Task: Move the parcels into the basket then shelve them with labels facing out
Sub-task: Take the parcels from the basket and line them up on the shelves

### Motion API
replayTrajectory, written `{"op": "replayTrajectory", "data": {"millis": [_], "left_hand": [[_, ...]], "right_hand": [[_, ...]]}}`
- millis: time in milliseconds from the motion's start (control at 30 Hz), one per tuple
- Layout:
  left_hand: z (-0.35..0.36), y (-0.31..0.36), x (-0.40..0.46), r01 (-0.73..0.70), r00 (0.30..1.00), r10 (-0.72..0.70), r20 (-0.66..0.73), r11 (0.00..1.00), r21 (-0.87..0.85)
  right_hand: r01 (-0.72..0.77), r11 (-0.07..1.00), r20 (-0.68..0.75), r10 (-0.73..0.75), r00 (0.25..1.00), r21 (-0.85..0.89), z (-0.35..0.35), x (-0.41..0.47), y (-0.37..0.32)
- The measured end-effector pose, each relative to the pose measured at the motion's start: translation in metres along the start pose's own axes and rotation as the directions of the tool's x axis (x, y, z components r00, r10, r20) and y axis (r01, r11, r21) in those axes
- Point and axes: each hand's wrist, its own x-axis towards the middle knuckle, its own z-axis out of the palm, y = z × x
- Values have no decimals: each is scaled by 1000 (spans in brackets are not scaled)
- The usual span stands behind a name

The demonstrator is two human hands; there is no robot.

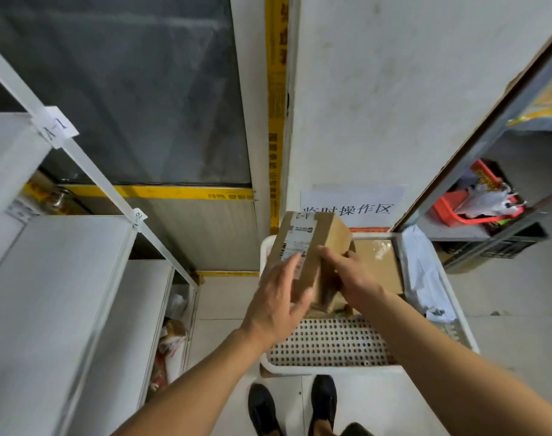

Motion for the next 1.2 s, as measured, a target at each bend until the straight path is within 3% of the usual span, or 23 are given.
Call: {"op": "replayTrajectory", "data": {"millis": [67, 100, 200, 267, 367, 433, 533, 633, 700, 767, 833, 933, 1000, 1067, 1200], "left_hand": [[-21, -6, 11, 128, 979, -135, -154, 990, -53], [-31, -13, 18, 220, 960, -233, -152, 970, -100], [-65, -27, 34, 532, 840, -526, 131, 753, -388], [-84, -33, 40, 530, 842, -505, 190, 709, -465], [-111, -27, 51, 409, 908, -328, 262, 832, -375], [-128, -17, 60, 384, 881, -241, 407, 867, -318], [-141, -11, 63, 430, 796, -173, 581, 836, -341], [-149, -24, 52, 481, 836, -213, 506, 729, -487], [-148, -37, 43, 487, 869, -302, 393, 667, -564], [-143, -51, 32, 486, 859, -455, 236, 577, -656], [-137, -59, 21, 452, 787, -607, 116, 438, -777], [-130, -59, 6, 326, 716, -696, 52, 269, -906], [-126, -54, -1, 253, 680, -732, 37, 186, -949], [-119, -46, -6, 182, 661, -751, 5, 154, -971], [-114, -25, -19, 126, 623, -781, -44, 156, -980]], "right_hand": [[-11, 1000, 28, 11, 1000, 4, -5, -2, -4], [-16, 1000, 49, 17, 999, -1, -7, -5, -7], [-8, 998, 129, 16, 991, -58, -11, -11, -14], [35, 991, 218, -6, 976, -131, -11, -15, -27], [162, 887, 359, 5, 933, -432, -2, -24, -58], [228, 752, 438, 90, 894, -619, 13, -29, -79], [258, 627, 469, 195, 862, -735, 37, -31, -100], [258, 659, 449, 135, 883, -706, 50, -30, -108], [349, 573, 372, -82, 925, -741, 56, -28, -104], [378, 499, 240, -318, 917, -780, 62, -24, -97], [333, 577, 103, -394, 913, -745, 68, -18, -81], [237, 791, 19, -274, 961, -564, 75, -9, -56], [191, 909, 157, -142, 977, -371, 81, -5, -40], [135, 967, 369, -48, 928, -216, 91, -8, -30], [131, 990, 497, -84, 864, -61, 104, -2, -32]]}}
